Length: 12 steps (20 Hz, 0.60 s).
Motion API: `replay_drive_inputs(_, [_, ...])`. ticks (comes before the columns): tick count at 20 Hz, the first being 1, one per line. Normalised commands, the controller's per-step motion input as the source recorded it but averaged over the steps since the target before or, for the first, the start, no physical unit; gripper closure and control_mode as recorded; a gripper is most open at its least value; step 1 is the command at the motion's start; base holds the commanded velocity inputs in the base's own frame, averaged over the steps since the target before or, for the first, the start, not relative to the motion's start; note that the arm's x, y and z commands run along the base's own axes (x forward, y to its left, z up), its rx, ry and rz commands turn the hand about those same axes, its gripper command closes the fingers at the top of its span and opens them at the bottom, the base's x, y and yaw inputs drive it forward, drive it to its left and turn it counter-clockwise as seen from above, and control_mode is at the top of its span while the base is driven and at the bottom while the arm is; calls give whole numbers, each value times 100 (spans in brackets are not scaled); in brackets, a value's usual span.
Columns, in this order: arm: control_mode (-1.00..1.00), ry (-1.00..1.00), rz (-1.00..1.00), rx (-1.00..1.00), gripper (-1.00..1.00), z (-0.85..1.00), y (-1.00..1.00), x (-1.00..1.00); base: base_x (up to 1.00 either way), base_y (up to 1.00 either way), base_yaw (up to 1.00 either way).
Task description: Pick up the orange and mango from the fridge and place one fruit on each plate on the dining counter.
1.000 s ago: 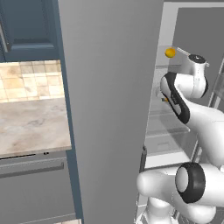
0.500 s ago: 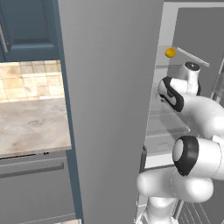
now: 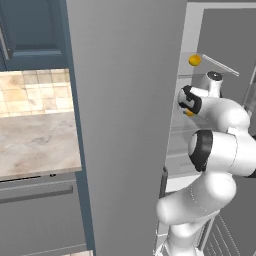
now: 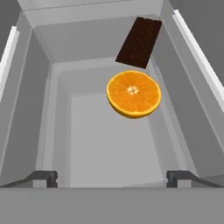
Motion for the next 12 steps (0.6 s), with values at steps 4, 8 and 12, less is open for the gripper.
replay_drive_inputs(4, [-100, 2, -6, 0, -100, -22, -5, 35, 0, 0, 0])
replay_drive_inputs(8, [-100, 3, -5, 0, -100, -30, -7, 41, 0, 0, 0])
replay_drive_inputs(12, [-100, 0, -2, 0, -100, -26, -14, 29, 0, 0, 0])
